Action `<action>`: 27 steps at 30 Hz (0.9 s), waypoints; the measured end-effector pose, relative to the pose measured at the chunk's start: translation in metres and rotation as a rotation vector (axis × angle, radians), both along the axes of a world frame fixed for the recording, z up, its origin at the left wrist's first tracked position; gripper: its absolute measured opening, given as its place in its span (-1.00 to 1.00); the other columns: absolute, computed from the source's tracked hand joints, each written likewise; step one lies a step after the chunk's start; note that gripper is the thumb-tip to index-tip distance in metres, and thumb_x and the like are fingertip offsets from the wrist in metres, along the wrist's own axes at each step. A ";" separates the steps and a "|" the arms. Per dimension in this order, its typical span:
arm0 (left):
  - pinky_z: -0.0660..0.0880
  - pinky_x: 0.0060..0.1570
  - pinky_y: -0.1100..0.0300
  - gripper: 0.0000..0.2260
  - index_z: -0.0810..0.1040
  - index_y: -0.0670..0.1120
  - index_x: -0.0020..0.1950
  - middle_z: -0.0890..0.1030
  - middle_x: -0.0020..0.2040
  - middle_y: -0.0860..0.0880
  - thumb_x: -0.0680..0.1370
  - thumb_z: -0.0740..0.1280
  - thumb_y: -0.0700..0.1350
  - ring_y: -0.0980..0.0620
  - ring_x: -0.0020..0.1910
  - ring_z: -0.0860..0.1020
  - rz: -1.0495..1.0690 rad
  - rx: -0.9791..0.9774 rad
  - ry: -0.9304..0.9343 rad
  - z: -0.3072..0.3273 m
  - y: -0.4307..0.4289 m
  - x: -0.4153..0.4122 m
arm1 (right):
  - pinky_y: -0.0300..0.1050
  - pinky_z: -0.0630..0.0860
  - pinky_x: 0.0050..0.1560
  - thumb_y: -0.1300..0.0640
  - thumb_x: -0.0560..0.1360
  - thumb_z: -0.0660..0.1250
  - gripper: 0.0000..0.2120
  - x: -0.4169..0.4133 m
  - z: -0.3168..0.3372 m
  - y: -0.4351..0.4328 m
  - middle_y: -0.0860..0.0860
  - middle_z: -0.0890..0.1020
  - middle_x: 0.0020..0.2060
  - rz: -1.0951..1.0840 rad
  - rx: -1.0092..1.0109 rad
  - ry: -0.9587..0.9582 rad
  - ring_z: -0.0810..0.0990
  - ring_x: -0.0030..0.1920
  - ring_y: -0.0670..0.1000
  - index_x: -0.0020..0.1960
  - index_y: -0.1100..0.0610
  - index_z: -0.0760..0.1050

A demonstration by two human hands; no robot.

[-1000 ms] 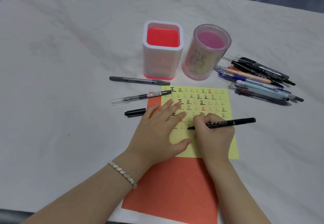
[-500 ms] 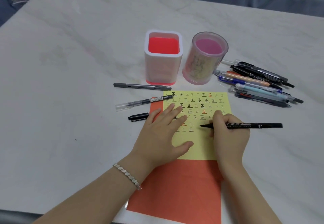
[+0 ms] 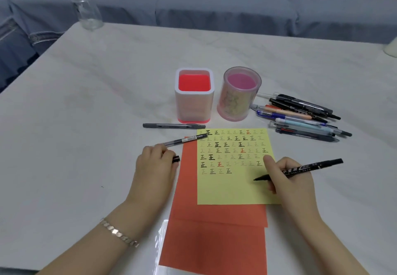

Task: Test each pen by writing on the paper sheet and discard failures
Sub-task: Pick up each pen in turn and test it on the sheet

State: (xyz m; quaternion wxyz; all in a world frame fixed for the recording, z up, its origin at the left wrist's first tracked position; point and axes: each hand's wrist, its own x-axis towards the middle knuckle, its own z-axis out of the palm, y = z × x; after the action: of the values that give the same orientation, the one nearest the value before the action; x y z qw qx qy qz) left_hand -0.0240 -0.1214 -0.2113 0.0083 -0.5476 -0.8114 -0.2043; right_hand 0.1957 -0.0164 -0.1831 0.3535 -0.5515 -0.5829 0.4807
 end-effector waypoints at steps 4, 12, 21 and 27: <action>0.39 -0.11 0.15 -0.91 0.54 -0.04 -0.14 0.57 -0.15 0.07 0.53 0.26 -0.12 0.01 -0.07 0.48 0.031 -0.019 -0.296 0.015 -0.002 0.007 | -0.38 0.34 -0.44 0.13 0.47 0.35 -0.66 -0.002 0.009 -0.005 -0.03 0.48 -0.62 0.039 0.000 0.071 0.40 -0.53 -0.13 -0.43 0.21 0.37; 0.35 -0.25 0.50 -0.81 0.52 0.00 -0.18 0.56 -0.32 0.29 0.44 0.40 -0.29 0.32 -0.31 0.48 -0.044 0.188 -0.946 0.062 0.001 0.056 | -0.24 0.54 -0.37 -0.20 0.36 0.20 -0.55 -0.013 0.047 -0.020 0.24 0.67 -0.35 0.177 -0.262 0.488 0.65 -0.37 0.10 -0.35 0.13 0.65; 0.35 -0.22 0.49 -0.76 0.51 0.09 -0.22 0.57 -0.28 0.31 0.44 0.41 -0.26 0.32 -0.25 0.49 -0.093 0.187 -0.944 0.076 0.000 0.066 | -0.24 0.53 -0.37 -0.44 0.14 0.34 -0.40 -0.009 0.056 -0.023 0.24 0.67 -0.37 0.286 -0.219 0.486 0.64 -0.39 0.11 -0.31 0.12 0.66; 0.34 -0.18 0.49 -0.75 0.50 0.14 -0.22 0.56 -0.20 0.29 0.46 0.40 -0.22 0.31 -0.19 0.49 -0.165 0.157 -0.896 0.081 -0.001 0.072 | -0.27 0.50 -0.37 -0.17 0.45 0.21 -0.56 -0.007 0.056 -0.023 0.17 0.64 -0.46 0.264 -0.194 0.409 0.59 -0.45 0.05 -0.35 0.11 0.65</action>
State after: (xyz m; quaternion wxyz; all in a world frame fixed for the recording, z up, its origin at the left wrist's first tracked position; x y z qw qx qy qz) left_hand 0.0481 -0.1228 -0.1305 -0.3179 -0.4660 -0.6707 -0.4816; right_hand 0.1892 -0.0395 -0.1270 0.3439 -0.3931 -0.5174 0.6779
